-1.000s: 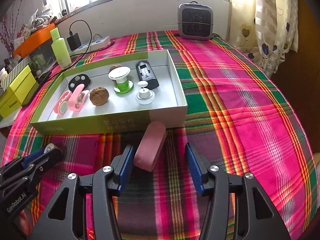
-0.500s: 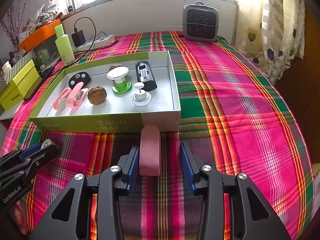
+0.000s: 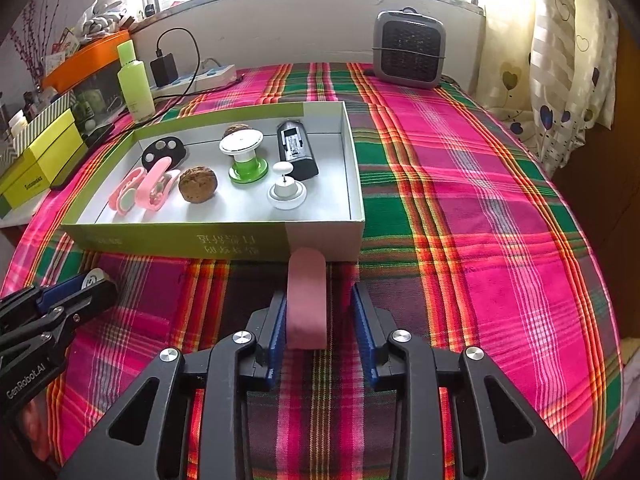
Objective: Organize objects
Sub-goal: 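Carry the container with the left tool while the right carries the pink clip to the box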
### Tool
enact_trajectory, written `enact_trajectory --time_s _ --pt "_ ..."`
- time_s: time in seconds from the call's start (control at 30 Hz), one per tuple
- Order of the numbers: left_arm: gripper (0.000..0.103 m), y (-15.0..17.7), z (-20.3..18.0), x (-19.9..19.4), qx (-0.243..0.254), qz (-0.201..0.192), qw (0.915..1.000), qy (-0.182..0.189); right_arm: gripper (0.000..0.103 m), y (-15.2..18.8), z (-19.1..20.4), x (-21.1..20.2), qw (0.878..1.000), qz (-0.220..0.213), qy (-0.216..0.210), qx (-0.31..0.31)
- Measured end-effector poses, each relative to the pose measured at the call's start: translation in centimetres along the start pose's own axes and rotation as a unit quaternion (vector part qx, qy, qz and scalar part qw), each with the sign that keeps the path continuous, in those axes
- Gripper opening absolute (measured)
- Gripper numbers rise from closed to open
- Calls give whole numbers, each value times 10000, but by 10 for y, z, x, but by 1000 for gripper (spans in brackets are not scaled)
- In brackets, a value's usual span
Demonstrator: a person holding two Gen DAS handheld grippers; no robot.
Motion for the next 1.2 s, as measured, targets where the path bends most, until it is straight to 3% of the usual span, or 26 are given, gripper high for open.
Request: enact_trajectory --time_s 0.37,1.2 --pt "27 -1 1 1 -4 0 10000 -53 19 1 1 -1 9998 -17 -177 -21" --pt "27 1 3 -4 -36 -11 9999 -165 19 4 2 -12 9986 -105 -527 -20"
Point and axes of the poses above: each gripper's, at about its wrist camera, not at the fingertips, and x roughly the way its jaws point, z to its left, y to its underside, the point moved 2 cm from there along x, roughly the way its jaws point, and after that the axes turned 3 degrees about y, right-handed, at the moved point
